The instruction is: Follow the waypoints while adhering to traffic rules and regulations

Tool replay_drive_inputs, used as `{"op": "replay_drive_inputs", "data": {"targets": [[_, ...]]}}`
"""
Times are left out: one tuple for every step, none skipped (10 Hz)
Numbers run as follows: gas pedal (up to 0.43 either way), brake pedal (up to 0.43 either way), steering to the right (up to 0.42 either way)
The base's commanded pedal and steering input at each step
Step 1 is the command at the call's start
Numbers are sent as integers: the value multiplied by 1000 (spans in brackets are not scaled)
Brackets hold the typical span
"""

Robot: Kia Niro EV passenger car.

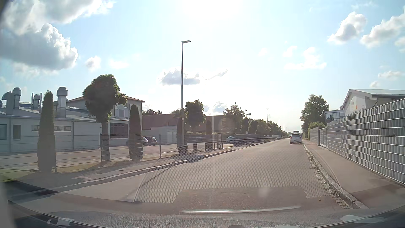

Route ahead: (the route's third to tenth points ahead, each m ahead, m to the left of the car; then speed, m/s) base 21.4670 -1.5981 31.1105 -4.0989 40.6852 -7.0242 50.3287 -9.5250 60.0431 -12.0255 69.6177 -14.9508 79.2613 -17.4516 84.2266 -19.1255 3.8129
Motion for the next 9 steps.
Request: {"op": "replay_drive_inputs", "data": {"targets": [[118,12,216],[118,12,203],[130,12,185],[130,12,173],[130,12,169],[130,12,169],[130,12,163],[130,12,147],[130,12,126]]}}
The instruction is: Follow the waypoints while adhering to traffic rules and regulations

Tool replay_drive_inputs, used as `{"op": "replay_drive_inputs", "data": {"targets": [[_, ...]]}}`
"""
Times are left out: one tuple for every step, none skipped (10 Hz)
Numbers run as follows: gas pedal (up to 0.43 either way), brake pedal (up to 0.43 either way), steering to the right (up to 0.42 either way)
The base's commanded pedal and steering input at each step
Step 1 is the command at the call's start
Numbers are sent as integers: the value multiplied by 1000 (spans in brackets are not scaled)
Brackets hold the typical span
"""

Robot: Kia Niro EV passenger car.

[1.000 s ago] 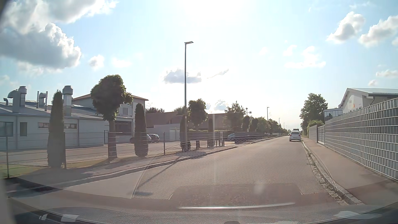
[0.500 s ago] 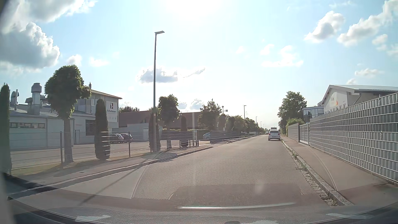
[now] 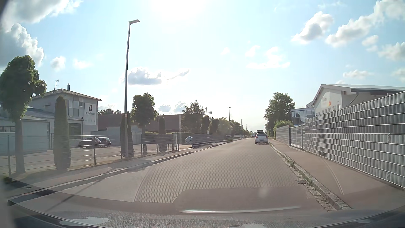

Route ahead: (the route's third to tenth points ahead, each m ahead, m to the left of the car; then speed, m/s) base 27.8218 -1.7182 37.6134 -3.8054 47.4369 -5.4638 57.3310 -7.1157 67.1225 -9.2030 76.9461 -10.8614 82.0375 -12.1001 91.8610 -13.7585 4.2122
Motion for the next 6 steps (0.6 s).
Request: {"op": "replay_drive_inputs", "data": {"targets": [[130,12,108],[130,12,89],[130,12,70],[118,18,54],[118,12,46],[110,18,53]]}}
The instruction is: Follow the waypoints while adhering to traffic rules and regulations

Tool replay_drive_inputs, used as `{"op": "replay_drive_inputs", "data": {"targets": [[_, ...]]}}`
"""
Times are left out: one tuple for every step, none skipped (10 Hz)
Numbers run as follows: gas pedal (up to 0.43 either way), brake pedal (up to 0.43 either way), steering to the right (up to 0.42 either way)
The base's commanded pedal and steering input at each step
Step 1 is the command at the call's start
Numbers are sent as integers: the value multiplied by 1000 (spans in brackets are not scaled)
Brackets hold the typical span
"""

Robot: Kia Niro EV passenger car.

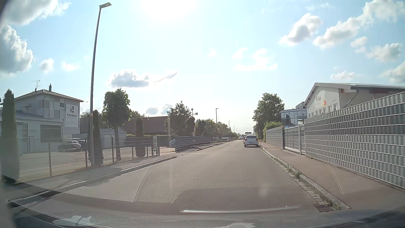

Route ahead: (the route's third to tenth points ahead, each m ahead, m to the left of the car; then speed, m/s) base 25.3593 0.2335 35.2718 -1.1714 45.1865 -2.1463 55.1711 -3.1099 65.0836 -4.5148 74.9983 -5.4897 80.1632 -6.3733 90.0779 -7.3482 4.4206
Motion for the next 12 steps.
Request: {"op": "replay_drive_inputs", "data": {"targets": [[110,12,69],[110,12,81],[110,12,82],[110,12,82],[110,12,86],[110,12,86],[110,12,83],[110,12,79],[110,12,77],[110,12,65],[110,12,52],[110,12,42]]}}
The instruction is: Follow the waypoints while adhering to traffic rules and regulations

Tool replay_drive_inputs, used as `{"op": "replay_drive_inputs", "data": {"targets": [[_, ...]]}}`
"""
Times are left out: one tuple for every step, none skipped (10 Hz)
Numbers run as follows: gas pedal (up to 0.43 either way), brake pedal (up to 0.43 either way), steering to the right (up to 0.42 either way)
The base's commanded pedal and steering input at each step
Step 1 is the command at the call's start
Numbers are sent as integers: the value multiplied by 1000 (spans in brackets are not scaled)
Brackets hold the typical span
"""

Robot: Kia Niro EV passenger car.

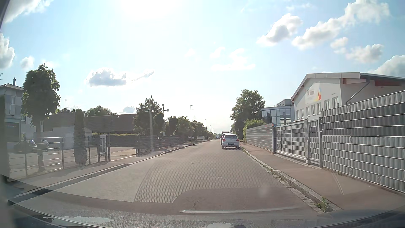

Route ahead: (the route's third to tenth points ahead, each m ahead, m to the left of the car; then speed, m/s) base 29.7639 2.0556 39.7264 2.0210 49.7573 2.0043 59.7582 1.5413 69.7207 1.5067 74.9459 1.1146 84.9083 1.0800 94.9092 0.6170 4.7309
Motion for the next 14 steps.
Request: {"op": "replay_drive_inputs", "data": {"targets": [[110,12,40],[110,12,32],[110,12,25],[98,12,20],[98,12,15],[98,12,10],[98,12,6],[98,12,3],[98,12,2],[98,12,-1],[98,12,-7],[87,12,-14],[87,12,-17],[87,12,-23]]}}
